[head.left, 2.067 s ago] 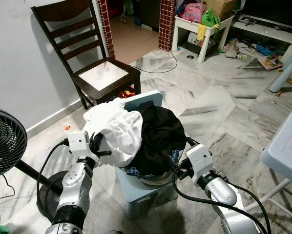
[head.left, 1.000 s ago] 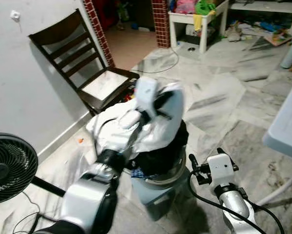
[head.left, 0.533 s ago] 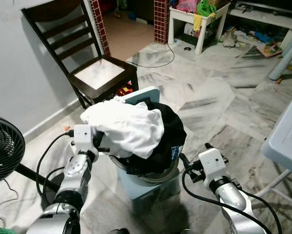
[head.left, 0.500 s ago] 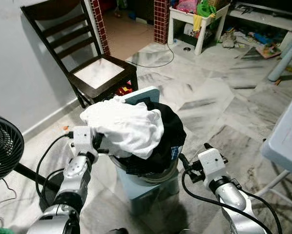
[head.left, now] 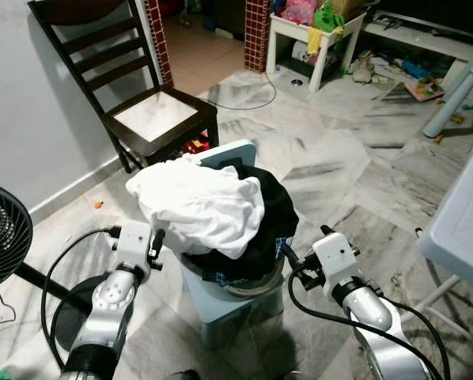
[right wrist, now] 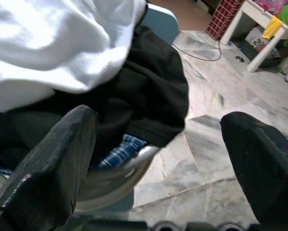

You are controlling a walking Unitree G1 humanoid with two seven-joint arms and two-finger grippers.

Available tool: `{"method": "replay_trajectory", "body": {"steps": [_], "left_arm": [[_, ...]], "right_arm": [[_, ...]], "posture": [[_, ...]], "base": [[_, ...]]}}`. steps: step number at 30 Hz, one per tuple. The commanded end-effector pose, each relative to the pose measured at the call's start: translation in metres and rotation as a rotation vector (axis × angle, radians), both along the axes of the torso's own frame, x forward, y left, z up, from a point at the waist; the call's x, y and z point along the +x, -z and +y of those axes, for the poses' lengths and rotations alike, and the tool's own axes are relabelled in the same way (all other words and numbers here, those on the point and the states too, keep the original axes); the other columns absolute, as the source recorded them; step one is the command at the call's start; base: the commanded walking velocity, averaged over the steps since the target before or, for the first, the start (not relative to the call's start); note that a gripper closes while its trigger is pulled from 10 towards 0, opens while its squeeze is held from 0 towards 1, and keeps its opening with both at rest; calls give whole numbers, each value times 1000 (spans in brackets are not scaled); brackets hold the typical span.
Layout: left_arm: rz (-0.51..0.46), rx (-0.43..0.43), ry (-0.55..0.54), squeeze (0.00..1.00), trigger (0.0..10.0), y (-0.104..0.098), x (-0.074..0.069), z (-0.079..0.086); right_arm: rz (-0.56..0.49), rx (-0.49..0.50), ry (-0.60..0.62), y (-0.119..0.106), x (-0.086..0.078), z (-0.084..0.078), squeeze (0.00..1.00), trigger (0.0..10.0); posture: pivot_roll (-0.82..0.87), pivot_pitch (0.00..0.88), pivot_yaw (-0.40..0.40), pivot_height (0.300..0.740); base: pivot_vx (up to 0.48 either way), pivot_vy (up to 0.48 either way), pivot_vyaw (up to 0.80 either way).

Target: Hang hanger

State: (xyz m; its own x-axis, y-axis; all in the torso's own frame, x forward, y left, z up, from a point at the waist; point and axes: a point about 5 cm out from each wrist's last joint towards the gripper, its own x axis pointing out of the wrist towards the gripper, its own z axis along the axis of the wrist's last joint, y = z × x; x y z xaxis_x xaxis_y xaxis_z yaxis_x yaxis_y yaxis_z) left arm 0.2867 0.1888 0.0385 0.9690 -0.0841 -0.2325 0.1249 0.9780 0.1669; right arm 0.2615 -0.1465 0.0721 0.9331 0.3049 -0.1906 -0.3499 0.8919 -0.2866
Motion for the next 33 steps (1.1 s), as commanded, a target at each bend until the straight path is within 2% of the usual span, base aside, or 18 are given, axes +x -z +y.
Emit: {"method": "replay_trajectory", "body": {"steps": [1,4,5,9,10,11,12,17,20,21,22,23,26,31,33], "left_arm": [[-17,10,11,1000,10000,-7,-2,-5],[-30,-16,16,1000,10000,-12,-13,-18],[-59,-22,11,1000,10000,-17,-18,-24],[-161,-17,28,1000,10000,-37,-24,-33],[-223,-1,73,1000,10000,-51,-23,-38],[-243,6,92,1000,10000,-57,-22,-40],[-260,14,126,1000,10000,-65,-18,-42],[-262,13,239,1000,10000,-80,0,-45],[-244,31,285,1000,10000,-91,21,-42],[-231,36,308,1000,10000,-91,27,-42],[-231,36,308,1000,10000,-91,27,-42],[-197,39,355,1000,10000,-89,38,-43],[-148,35,400,1000,10000,-85,50,-45],[-65,19,466,1000,10000,-76,60,-48],[-41,25,524,1000,10000,-73,63,-51]], "right_arm": [[8,6,-5,2,0,3,0,10000],[7,10,-5,3,0,3,0,10000],[6,11,-5,3,0,3,0,10000],[5,11,-2,3,2,3,0,10000],[5,13,0,3,3,3,0,10000],[4,14,0,3,3,3,0,10000],[4,16,-1,4,3,4,0,10000],[5,22,-11,4,2,8,0,10000],[6,20,-8,5,0,7,0,10000],[6,18,-5,5,-1,6,0,10000],[6,18,-5,5,-1,6,0,10000],[6,16,-2,5,-2,5,0,10000],[3,13,3,4,-5,4,0,10000],[4,3,19,4,-10,-1,0,10000],[6,-2,33,4,-14,-5,0,10000]], "posture": [[-69,111,28,740],[-67,109,31,740],[-67,109,31,740],[-59,105,33,740],[-51,103,33,740],[-51,103,33,740],[-49,102,32,740],[-49,103,32,740],[-62,110,39,740],[-67,113,41,740],[-67,113,41,740],[-83,118,46,740],[-99,126,52,740],[-120,137,62,740],[-132,143,69,740]], "base": [[0,0,0],[0,0,0],[0,0,0],[0,0,0],[0,0,0],[0,0,0],[0,0,0],[0,0,0],[0,0,0],[0,0,0],[0,0,0],[0,0,0],[0,0,0],[0,0,0],[0,0,0]]}}
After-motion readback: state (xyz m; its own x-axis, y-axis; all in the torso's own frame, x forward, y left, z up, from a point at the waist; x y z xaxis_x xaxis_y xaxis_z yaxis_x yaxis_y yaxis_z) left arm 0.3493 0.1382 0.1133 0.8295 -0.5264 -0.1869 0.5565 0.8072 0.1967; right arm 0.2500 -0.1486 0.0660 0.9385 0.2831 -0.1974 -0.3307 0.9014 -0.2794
